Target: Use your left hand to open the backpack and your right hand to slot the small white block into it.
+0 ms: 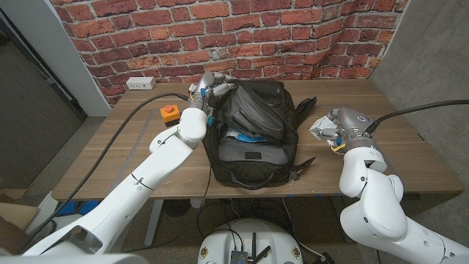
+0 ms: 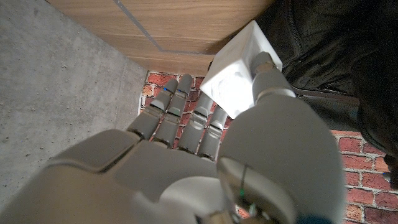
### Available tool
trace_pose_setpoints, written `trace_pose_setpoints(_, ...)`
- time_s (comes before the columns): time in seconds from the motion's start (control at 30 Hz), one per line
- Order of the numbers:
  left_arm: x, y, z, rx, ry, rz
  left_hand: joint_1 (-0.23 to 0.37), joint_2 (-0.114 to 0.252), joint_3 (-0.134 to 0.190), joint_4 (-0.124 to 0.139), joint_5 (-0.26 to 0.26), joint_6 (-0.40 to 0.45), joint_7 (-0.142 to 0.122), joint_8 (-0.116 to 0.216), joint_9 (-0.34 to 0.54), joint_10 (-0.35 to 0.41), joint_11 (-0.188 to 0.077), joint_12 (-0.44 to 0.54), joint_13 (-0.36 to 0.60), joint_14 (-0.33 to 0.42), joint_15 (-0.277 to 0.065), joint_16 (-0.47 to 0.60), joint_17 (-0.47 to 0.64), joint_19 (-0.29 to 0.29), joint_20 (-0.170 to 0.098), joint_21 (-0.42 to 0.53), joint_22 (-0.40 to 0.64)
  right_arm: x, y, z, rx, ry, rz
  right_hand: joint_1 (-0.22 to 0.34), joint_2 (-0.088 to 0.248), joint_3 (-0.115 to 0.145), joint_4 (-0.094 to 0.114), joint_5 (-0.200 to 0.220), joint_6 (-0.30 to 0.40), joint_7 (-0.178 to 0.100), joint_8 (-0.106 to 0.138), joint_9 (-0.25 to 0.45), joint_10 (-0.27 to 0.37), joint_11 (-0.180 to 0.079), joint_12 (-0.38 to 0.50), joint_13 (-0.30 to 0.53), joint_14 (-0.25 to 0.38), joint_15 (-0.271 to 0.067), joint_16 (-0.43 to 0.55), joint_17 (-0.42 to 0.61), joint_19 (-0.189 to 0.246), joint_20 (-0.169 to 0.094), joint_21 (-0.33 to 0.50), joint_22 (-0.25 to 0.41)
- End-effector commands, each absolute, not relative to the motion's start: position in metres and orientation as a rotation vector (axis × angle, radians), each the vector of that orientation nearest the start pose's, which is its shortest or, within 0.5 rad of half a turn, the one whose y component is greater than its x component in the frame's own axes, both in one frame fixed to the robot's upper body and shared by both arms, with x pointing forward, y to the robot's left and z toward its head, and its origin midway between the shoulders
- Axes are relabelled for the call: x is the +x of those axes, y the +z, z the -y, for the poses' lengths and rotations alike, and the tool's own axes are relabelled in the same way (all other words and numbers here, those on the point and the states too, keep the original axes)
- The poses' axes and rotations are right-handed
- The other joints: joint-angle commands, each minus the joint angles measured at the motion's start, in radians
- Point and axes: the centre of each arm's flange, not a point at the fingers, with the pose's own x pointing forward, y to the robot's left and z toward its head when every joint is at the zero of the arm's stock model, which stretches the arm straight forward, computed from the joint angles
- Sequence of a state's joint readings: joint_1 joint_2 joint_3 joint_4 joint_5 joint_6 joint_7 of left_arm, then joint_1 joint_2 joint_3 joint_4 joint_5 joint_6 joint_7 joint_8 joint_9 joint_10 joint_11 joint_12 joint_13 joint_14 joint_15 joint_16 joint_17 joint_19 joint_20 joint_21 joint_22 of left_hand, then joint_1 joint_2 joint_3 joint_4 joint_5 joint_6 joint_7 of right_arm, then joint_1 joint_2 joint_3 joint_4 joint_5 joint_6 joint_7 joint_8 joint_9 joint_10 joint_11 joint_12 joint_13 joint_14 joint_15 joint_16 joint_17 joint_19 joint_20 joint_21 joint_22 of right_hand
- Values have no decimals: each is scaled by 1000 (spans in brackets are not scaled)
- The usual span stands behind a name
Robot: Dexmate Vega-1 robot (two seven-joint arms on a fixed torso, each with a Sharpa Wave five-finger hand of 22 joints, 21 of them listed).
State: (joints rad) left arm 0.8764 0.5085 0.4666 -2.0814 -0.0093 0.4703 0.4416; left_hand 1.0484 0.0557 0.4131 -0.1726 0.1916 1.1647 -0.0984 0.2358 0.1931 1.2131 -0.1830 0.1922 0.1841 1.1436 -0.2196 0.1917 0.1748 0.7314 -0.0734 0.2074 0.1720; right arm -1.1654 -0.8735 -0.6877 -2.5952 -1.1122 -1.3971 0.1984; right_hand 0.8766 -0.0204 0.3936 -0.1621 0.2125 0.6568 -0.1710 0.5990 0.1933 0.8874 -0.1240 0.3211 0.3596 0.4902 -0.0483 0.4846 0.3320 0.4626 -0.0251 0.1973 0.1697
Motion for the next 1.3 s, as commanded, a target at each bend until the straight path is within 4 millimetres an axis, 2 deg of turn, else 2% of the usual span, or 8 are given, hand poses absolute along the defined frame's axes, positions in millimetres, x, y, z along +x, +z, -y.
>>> trace_pose_setpoints(0.03,533,86,-160,407,121,678,4,5,7,-2,8,-1,5,-2,3,20,-16,6,5,11,-22,-3,1,13,-123,3,3,389,-20,232,-1224,-522,211,25,27,1,1,3,21,-15,5,3,95,-93,5,5,11,-149,5,4,7,5,-1,2)
trace_pose_setpoints(0.27,533,86,-160,370,139,681,4,6,8,-1,8,0,7,-3,4,21,-15,6,5,13,-21,-3,1,15,-123,3,3,386,-23,227,-1221,-505,218,27,28,1,0,4,21,-12,4,3,97,-93,5,7,12,-150,6,5,8,4,-1,2)
trace_pose_setpoints(0.3,533,87,-160,366,142,682,4,6,9,-1,8,-1,8,-3,4,23,-6,6,5,13,-21,-4,0,16,-124,3,3,385,-23,226,-1220,-507,220,28,28,0,0,4,24,-13,5,3,97,-93,5,8,12,-150,6,6,8,4,-1,2)
trace_pose_setpoints(1.3,536,82,-154,181,151,640,2,7,13,0,10,-6,11,-8,5,17,-12,3,6,12,-21,-8,-1,17,-126,0,3,366,-24,207,-1210,-430,256,32,30,1,0,6,43,-10,15,12,105,-93,10,17,22,-150,4,6,12,3,0,2)
